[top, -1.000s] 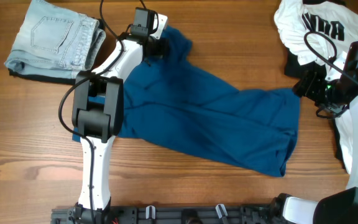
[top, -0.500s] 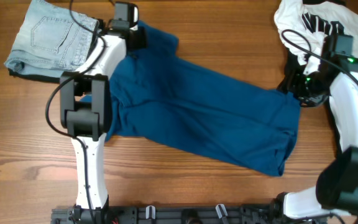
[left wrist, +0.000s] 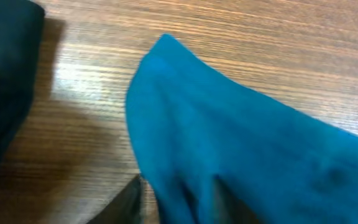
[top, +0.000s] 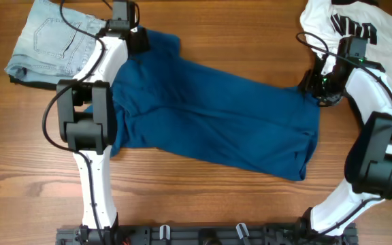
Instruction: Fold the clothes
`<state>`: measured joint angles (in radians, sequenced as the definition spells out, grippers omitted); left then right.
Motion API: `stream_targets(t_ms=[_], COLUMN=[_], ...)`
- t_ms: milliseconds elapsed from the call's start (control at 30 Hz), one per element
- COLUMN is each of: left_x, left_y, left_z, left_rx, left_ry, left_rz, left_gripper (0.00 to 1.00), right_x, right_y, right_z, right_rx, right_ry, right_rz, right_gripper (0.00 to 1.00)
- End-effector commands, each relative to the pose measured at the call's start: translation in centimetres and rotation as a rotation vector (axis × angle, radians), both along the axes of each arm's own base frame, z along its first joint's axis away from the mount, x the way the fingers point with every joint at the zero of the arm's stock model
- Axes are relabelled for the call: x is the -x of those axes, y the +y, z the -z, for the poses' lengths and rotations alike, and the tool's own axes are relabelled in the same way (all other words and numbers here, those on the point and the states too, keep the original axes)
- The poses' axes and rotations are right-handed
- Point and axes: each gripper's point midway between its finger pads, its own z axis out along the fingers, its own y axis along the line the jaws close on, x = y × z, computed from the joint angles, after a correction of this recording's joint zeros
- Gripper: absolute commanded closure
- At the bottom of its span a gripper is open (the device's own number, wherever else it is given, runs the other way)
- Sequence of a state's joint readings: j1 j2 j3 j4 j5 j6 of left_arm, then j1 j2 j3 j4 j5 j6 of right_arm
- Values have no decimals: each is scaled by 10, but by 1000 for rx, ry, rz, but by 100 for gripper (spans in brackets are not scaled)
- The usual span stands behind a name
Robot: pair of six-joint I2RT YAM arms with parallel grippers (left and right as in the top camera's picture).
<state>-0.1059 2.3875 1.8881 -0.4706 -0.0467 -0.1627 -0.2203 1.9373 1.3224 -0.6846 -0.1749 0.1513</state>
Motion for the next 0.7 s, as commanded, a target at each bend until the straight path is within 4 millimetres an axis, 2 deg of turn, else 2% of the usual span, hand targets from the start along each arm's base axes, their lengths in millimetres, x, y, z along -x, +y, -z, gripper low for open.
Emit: stream_targets(t_ms=[0,67,200,267,433,533,667], left_x=[-17,-27,-47,-52,-58,-59,-60], left_y=[-7,-8,-16,-16,-3,6,8], left_z=[-44,-53,-73,-72,-32,-14,2], left_rx=[-46,-41,-47,-53,-59,-47,-10], left_ry=[-117,-173,-294,-316,-284,-269,-256], left_rz=[45,44,105,112,95,88,107], left_gripper=[40,27,16,13,5,5,7], right_x=[-12,-16,-22,-22,-22,-20,-19], right_y=[-7,-8,-10,-10,-10,-10,-10], right_z=[18,27,28,28,28,28,29], right_rx=[28,24,32,31,31,31,29], right_ry=[-8,-10,-32,-31,-29,-22,-19], right_rz=[3,18,23,23,20,19,20], right_gripper=[40,40,38,37,37,37,37])
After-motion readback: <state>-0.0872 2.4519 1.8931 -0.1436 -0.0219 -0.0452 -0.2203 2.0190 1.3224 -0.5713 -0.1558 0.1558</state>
